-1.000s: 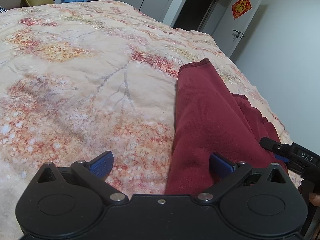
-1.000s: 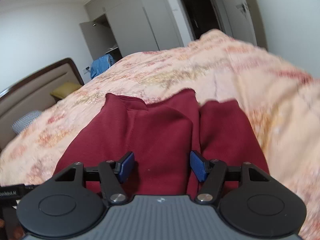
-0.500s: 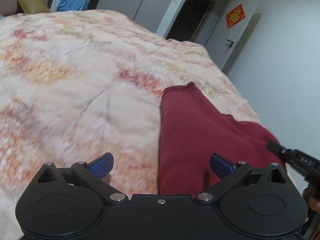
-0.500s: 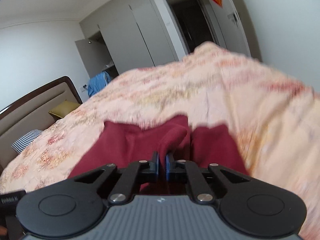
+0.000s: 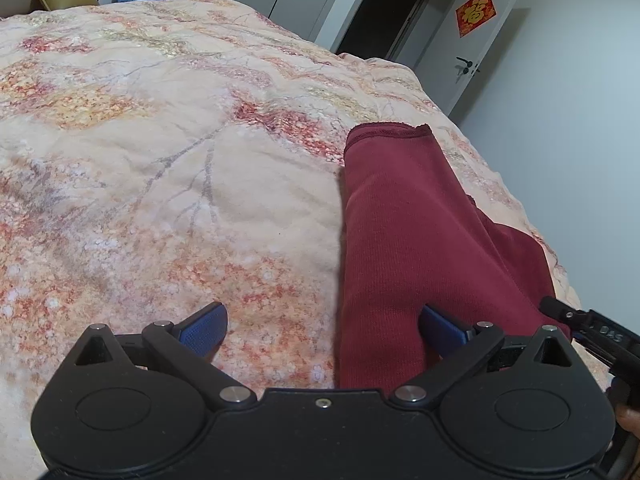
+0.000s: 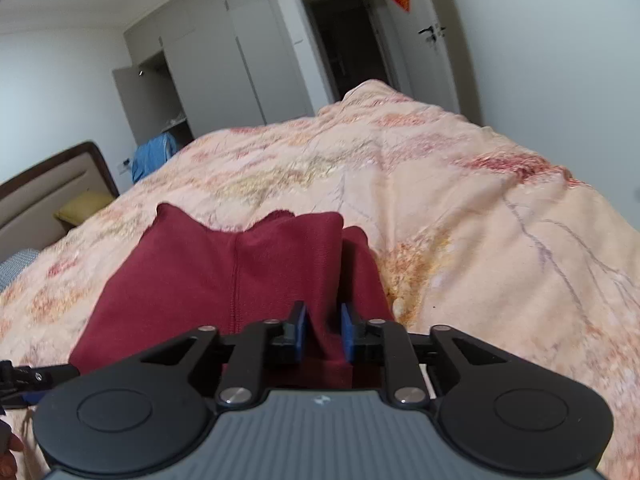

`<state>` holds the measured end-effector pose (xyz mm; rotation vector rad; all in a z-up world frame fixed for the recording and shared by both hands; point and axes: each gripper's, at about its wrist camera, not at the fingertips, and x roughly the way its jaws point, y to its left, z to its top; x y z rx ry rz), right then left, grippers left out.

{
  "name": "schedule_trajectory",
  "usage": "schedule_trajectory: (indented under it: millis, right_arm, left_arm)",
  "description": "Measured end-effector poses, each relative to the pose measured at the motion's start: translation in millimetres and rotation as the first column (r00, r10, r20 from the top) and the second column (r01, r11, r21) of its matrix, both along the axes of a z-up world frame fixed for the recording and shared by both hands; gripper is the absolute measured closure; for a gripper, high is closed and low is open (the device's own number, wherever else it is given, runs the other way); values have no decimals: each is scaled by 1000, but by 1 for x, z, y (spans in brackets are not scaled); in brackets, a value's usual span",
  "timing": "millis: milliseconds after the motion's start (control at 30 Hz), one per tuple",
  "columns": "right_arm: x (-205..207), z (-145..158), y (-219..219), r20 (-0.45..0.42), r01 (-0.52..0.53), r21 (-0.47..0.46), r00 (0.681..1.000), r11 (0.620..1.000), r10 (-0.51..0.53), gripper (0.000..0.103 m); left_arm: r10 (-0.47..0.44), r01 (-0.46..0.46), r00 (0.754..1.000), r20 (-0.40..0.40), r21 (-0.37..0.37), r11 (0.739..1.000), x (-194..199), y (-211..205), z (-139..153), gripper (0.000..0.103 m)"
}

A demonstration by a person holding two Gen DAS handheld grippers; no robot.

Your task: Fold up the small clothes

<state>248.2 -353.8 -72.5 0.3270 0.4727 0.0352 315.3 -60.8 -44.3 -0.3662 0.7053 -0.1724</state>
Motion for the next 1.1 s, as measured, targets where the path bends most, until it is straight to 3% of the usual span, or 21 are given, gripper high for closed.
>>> schedule_trajectory:
  millis: [33, 67, 133, 233, 400, 533, 767, 900, 967, 1033, 1067, 1100]
  right_arm:
    - [-3, 1, 0, 3, 10, 4, 1000, 1000, -10, 57]
    - [-6, 2, 1, 8, 18, 3, 1000, 1000, -18, 51]
    - [-14, 4, 3, 23, 24, -8, 999, 1000, -23, 30]
    - [-23, 8, 11, 43, 33, -32, 999, 999, -31, 16]
    - [-26, 3, 22, 22, 36, -6, 999, 999, -35, 7]
    - [-22, -13, 27, -44, 98, -40, 994, 994, -100, 5]
    - [-34, -12, 20, 24, 115, 6, 993, 993, -115, 5]
    - [-26, -2, 14, 86, 97, 4, 992, 995, -96, 21]
    - [-14, -1, 10, 69, 109, 4, 992, 994, -109, 38]
    - [-1, -4, 5, 39, 97, 19, 994, 995, -98, 65]
    - [6, -7, 3, 7, 93, 23, 996, 995, -93, 70]
    - [10, -10, 1, -12, 83, 43, 997, 996, -83, 82]
  left_arm:
    - [1, -1, 1000, 1, 3, 1000, -1, 0, 0, 1]
    - [2, -2, 1000, 2, 4, 1000, -1, -1, 0, 1]
    - [2, -2, 1000, 3, 6, 1000, -1, -1, 0, 1]
    - [3, -3, 1000, 3, 12, 1000, -1, -2, 0, 1]
    - [4, -4, 1000, 1, 17, 1000, -3, -3, 1, 1]
    - [3, -3, 1000, 0, 27, 1000, -5, -4, 1, 1]
    - [10, -10, 1000, -2, 35, 999, -5, -6, 0, 1]
    - [12, -12, 1000, -6, 45, 999, -5, -8, 1, 1]
    - [11, -10, 1000, -8, 45, 999, -5, -8, 1, 1]
    - [9, -9, 1000, -12, 44, 999, -5, -8, 1, 1]
    - [8, -8, 1000, -14, 46, 999, -5, -8, 2, 1]
    - [7, -6, 1000, -18, 46, 999, -5, -7, 4, 1]
